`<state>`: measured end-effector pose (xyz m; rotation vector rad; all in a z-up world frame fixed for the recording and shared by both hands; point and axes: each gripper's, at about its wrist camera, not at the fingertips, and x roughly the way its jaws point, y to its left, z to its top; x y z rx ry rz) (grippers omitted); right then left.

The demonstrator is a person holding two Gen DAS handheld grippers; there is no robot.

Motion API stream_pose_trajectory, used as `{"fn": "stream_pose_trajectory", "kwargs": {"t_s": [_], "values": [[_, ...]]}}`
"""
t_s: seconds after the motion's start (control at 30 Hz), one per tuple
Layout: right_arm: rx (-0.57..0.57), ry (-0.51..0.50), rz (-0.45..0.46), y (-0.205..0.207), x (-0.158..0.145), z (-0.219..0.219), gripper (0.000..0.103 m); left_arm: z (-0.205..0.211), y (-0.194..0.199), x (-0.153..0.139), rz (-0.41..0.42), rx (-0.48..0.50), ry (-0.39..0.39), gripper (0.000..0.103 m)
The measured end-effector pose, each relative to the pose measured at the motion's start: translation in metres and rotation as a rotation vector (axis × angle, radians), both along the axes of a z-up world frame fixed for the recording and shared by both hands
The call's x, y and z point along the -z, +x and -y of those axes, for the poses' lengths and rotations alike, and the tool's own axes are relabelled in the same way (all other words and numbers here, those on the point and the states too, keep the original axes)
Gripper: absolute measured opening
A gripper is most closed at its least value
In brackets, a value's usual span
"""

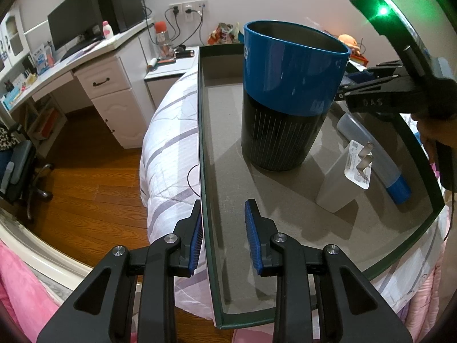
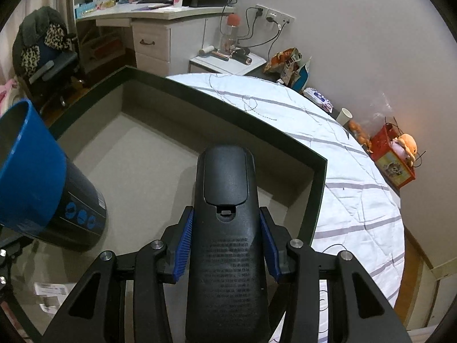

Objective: Organize rigid objects
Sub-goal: 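Lower the remote into the tray and open the right tool, then grasp the blue highlighter on the bed with the right tool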

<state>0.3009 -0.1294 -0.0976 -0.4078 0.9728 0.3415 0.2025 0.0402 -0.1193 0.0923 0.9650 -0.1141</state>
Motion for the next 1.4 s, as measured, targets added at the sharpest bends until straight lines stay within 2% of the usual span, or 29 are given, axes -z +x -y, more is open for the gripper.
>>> {"fn": "stream_pose_trajectory", "kwargs": {"t_s": [0.5,0.67,0.93,1.07,1.17,1.4], "values": [[0.004,0.0,-0.003,0.001,0.001,0.002,0.046,-0.001,-0.001,0.0,-0.002,-0.003,0.003,0.028],[-0.001,0.008,0.031,-0.003,-0.008,0.003,0.053,-0.002,-0.001,0.001,-0.004,-0.005,0.004,0.028],[0.02,0.044,0.093,-0.016,-0.033,0.017,0.054,-0.002,-0.002,0.001,-0.005,-0.01,0.007,0.028],[0.041,0.067,0.128,-0.027,-0.047,0.032,0.056,-0.002,-0.002,0.001,-0.006,-0.011,0.007,0.028],[0.054,0.083,0.156,-0.04,-0.055,0.047,0.065,-0.003,-0.004,0.001,-0.007,-0.012,0.004,0.029],[0.173,0.169,0.199,-0.08,-0.066,0.119,0.067,-0.004,-0.004,0.002,-0.006,-0.014,0.005,0.029]]}}
